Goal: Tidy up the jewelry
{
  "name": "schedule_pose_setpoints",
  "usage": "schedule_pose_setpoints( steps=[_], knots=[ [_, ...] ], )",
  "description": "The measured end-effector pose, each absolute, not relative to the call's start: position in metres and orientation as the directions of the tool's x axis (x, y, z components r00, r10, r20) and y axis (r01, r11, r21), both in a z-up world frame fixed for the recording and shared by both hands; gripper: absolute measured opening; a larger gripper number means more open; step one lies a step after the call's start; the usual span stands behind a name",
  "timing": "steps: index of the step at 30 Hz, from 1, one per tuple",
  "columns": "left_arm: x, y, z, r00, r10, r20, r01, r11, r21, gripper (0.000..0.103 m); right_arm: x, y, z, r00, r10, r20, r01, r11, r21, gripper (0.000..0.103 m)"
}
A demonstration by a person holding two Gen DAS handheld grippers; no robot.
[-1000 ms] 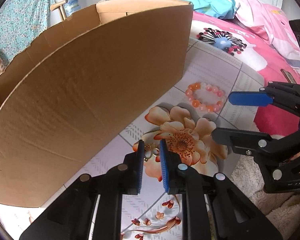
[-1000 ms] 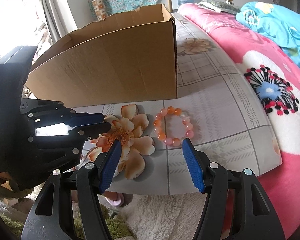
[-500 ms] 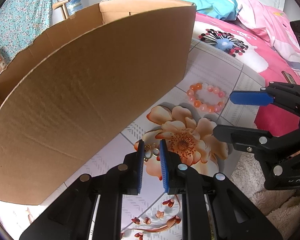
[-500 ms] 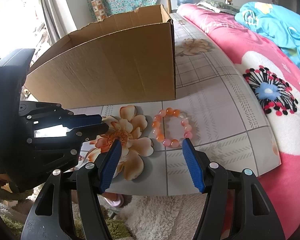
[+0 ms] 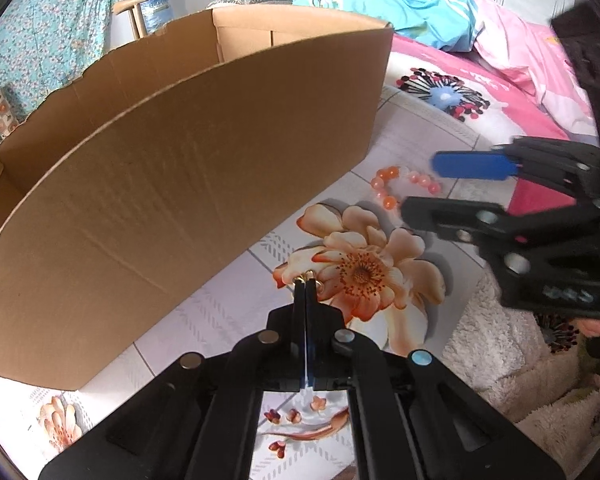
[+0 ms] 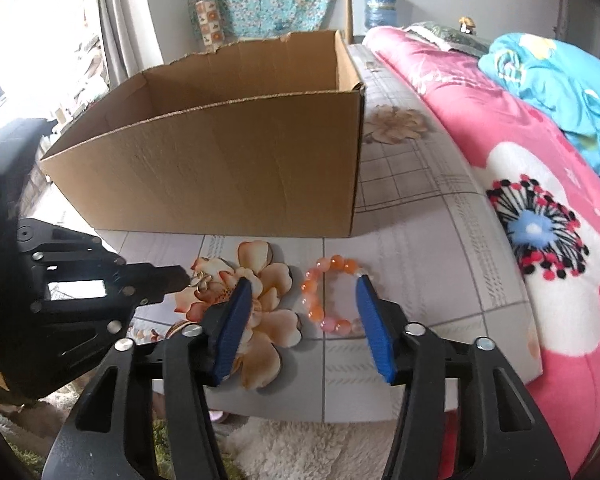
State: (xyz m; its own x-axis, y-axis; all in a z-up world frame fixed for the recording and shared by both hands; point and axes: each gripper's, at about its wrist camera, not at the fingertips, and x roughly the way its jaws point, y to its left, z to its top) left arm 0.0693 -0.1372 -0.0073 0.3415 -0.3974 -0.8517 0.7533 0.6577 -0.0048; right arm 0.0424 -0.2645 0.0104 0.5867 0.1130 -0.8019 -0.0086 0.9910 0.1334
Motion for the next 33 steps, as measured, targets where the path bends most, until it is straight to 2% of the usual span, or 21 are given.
schedule_pose_setpoints(
  steps=[11, 13, 14, 21, 33],
  knots=[
    [0.065, -0.127, -0.004, 0.349, -0.416, -0.840, 0.744, 0.668, -0.022, 0.000, 0.075, -0.257, -0.012, 0.491, 0.079, -0.868, -0.032, 0.997, 0.073, 0.025],
    [0.066, -0.126, -0.005, 0.348, -0.416, -0.840, 0.743, 0.669, -0.023, 0.000, 0.076, -0.256, -0.012, 0.485, 0.062, -0.872, -0.033, 0.998, 0.053, 0.010],
    [0.067, -0.126, -0.005, 0.347, -0.416, -0.841, 0.742, 0.670, -0.025, 0.000, 0.076, -0.256, -0.012, 0.480, 0.068, -0.875, -0.030, 0.998, 0.061, 0.008],
    [0.076, -0.125, -0.009, 0.354, -0.410, -0.840, 0.722, 0.691, -0.034, 0.000, 0.065, -0.266, -0.011, 0.464, 0.121, -0.878, 0.024, 0.989, 0.149, 0.008],
    [0.065, -0.141, -0.015, 0.286, -0.448, -0.847, 0.751, 0.654, -0.092, 0.001, 0.055, -0.283, -0.013, 0.477, 0.155, -0.865, 0.045, 0.979, 0.200, 0.008]
  ],
)
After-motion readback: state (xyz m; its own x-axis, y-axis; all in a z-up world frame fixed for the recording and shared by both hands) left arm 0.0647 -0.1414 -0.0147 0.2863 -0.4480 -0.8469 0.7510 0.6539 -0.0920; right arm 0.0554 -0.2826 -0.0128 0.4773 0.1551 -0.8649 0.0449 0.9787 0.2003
